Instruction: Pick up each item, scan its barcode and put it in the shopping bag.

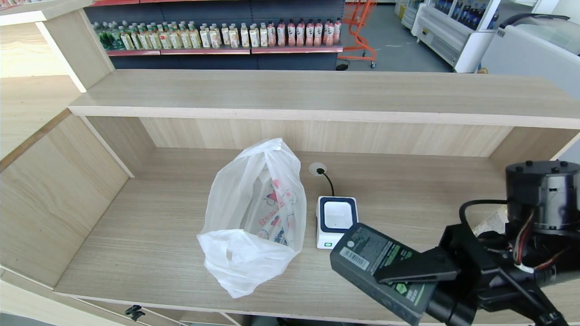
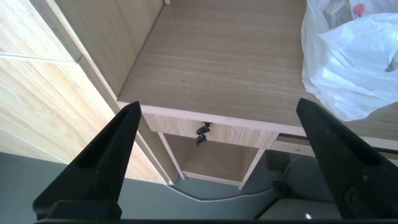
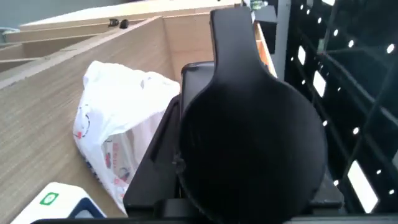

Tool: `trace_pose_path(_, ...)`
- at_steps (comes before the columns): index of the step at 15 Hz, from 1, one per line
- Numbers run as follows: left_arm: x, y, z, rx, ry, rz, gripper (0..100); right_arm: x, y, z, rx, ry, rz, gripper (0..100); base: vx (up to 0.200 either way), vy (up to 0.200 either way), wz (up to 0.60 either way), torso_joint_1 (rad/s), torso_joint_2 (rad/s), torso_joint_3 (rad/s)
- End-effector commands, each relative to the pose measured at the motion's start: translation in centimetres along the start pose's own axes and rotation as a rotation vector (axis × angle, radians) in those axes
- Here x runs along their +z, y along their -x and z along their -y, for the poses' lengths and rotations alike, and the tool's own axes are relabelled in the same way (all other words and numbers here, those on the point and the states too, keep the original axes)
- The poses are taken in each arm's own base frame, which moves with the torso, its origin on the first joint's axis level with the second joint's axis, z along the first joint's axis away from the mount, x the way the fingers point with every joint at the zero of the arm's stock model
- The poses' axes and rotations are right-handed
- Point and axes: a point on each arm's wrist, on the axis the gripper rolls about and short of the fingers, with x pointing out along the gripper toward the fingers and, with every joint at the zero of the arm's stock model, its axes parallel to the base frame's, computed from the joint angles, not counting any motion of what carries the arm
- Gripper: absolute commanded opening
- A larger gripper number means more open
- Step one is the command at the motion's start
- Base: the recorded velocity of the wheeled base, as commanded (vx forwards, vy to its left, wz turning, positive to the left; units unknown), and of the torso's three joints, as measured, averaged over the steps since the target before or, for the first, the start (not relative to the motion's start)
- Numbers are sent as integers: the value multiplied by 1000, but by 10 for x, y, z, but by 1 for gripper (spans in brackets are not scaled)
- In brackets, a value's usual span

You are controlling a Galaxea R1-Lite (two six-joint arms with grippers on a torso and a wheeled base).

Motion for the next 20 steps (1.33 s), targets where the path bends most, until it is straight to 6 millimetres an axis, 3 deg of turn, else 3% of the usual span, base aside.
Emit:
trace_pose_path(1, 0, 0, 0, 0, 0, 0, 100, -16, 47, 33, -56, -103, -219, 0, 0, 0, 0, 0, 0, 0)
trace_pose_path(3, 0, 0, 0, 0, 0, 0, 100, 8, 95, 9, -69, -406, -381, 0, 0, 0, 0, 0, 0, 0)
trace_pose_path(5, 0, 0, 0, 0, 0, 0, 100, 16, 111, 13, -128, -771, -460, 0, 0, 0, 0, 0, 0, 0)
trace_pose_path(7, 0, 0, 0, 0, 0, 0, 100, 7, 122, 23, -290, -1212, -644, 0, 0, 0, 0, 0, 0, 0)
trace_pose_path(10, 0, 0, 0, 0, 0, 0, 100, -4, 82, 25, -631, -2006, -712, 0, 0, 0, 0, 0, 0, 0)
trace_pose_path(11, 0, 0, 0, 0, 0, 0, 100, -16, 65, 23, -729, -2189, -705, 0, 0, 0, 0, 0, 0, 0)
trace_pose_path(14, 0, 0, 0, 0, 0, 0, 100, -49, 42, -1, -836, -2347, -766, 0, 0, 0, 0, 0, 0, 0)
trace_pose_path(15, 0, 0, 0, 0, 0, 0, 100, -66, 24, -15, -835, -2418, -790, 0, 0, 0, 0, 0, 0, 0)
trace_pose_path(20, 0, 0, 0, 0, 0, 0, 100, -102, -16, -40, -819, -2488, -855, 0, 0, 0, 0, 0, 0, 0)
